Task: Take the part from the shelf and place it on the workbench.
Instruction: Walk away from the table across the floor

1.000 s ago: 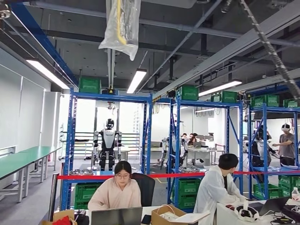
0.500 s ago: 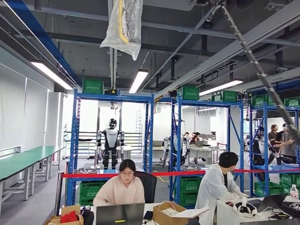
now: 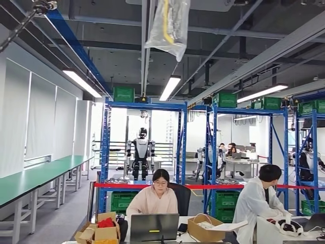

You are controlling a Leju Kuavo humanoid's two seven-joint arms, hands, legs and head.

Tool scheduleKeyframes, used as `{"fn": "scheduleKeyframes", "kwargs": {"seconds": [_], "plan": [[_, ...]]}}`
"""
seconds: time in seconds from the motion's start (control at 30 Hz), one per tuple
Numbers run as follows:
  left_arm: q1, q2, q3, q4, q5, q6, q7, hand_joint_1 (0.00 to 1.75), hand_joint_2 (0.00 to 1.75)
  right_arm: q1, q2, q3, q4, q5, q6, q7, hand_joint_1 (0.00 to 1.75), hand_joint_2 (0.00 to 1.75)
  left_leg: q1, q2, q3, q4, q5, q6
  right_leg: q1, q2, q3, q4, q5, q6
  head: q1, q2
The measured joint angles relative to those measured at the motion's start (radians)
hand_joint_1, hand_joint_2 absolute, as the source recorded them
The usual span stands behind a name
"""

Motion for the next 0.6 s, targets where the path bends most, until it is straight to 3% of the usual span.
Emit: {"fn": "scheduleKeyframes", "kwargs": {"seconds": [0.07,0.13,0.17,0.2,0.27,0.33,0.4,0.43,0.5,0.53,0.57,0.6], "plan": [[0.001,0.000,0.000,0.000,0.002,0.000,0.000,0.00,0.00,-0.001,-0.002,-0.005,0.026,0.028,-0.016,0.016,0.00,0.00,0.001,0.000,-0.017,-0.003,0.016,0.024,-0.005,0.021,-0.016,0.044,-0.059,0.011,0.000,0.000],[-0.002,0.001,0.000,0.000,0.006,0.001,-0.001,0.00,0.00,-0.006,-0.005,-0.007,0.069,0.063,-0.036,0.032,0.00,0.00,-0.004,0.000,-0.039,-0.003,0.036,0.040,-0.009,0.039,-0.037,0.147,-0.159,0.018,0.000,0.000],[-0.003,0.001,0.000,0.000,0.007,0.001,-0.002,0.00,0.00,-0.011,-0.006,-0.007,0.099,0.080,-0.047,0.036,0.00,0.00,-0.007,0.000,-0.051,-0.002,0.046,0.044,-0.010,0.042,-0.042,0.202,-0.189,0.018,0.000,0.000],[-0.004,0.001,0.000,0.000,0.008,0.002,-0.002,0.00,0.00,-0.015,-0.006,-0.007,0.134,0.094,-0.058,0.038,0.00,0.00,-0.012,-0.001,-0.064,-0.002,0.057,0.047,-0.010,0.042,-0.038,0.241,-0.198,0.017,0.000,0.000],[-0.004,0.002,0.000,0.000,0.008,0.004,-0.002,0.00,0.00,-0.026,-0.006,-0.006,0.213,0.112,-0.080,0.036,0.00,0.00,-0.020,-0.001,-0.090,-0.001,0.078,0.049,-0.009,0.044,0.007,0.228,-0.156,0.010,0.000,0.000],[-0.004,0.002,-0.002,0.000,0.009,0.008,-0.001,0.00,0.00,-0.042,-0.006,-0.008,0.299,0.120,-0.095,0.028,0.00,0.00,-0.027,-0.004,-0.113,-0.001,0.099,0.048,-0.002,0.050,0.111,0.093,-0.113,-0.008,0.000,0.000],[-0.005,0.002,-0.003,0.000,0.010,0.010,-0.001,0.00,0.00,-0.063,-0.003,-0.012,0.386,0.123,-0.105,0.019,0.00,0.00,-0.028,-0.006,-0.127,-0.003,0.121,0.041,0.007,0.056,0.205,-0.052,-0.114,-0.022,0.000,0.000],[-0.005,0.002,-0.004,0.000,0.011,0.010,-0.001,0.00,0.00,-0.075,-0.002,-0.017,0.432,0.127,-0.113,0.014,0.00,0.00,-0.025,-0.006,-0.130,-0.005,0.131,0.036,0.012,0.058,0.225,-0.089,-0.118,-0.025,0.000,0.000],[-0.004,0.003,-0.004,0.000,0.014,0.012,-0.001,0.00,0.00,-0.100,0.003,-0.025,0.536,0.141,-0.135,0.005,0.00,0.00,-0.017,-0.007,-0.136,-0.012,0.147,0.025,0.017,0.055,0.221,-0.107,-0.100,-0.031,0.000,0.000],[-0.003,0.003,-0.005,0.001,0.015,0.012,0.000,0.00,0.00,-0.114,0.006,-0.029,0.594,0.152,-0.151,0.003,0.00,0.00,-0.014,-0.009,-0.140,-0.009,0.135,0.021,0.018,0.053,0.213,-0.112,-0.086,-0.038,0.000,0.000],[-0.001,0.003,-0.006,0.001,0.016,0.012,0.000,0.00,0.00,-0.129,0.008,-0.032,0.652,0.163,-0.170,0.004,0.00,0.00,-0.013,-0.011,-0.148,0.011,0.100,0.017,0.016,0.050,0.202,-0.115,-0.072,-0.045,0.000,0.000],[-0.001,0.003,-0.008,0.002,0.016,0.013,0.000,0.00,0.00,-0.144,0.010,-0.034,0.709,0.175,-0.192,0.006,0.00,0.00,-0.013,-0.013,-0.157,0.049,0.048,0.015,0.014,0.048,0.188,-0.117,-0.058,-0.051,0.000,0.000]]}}
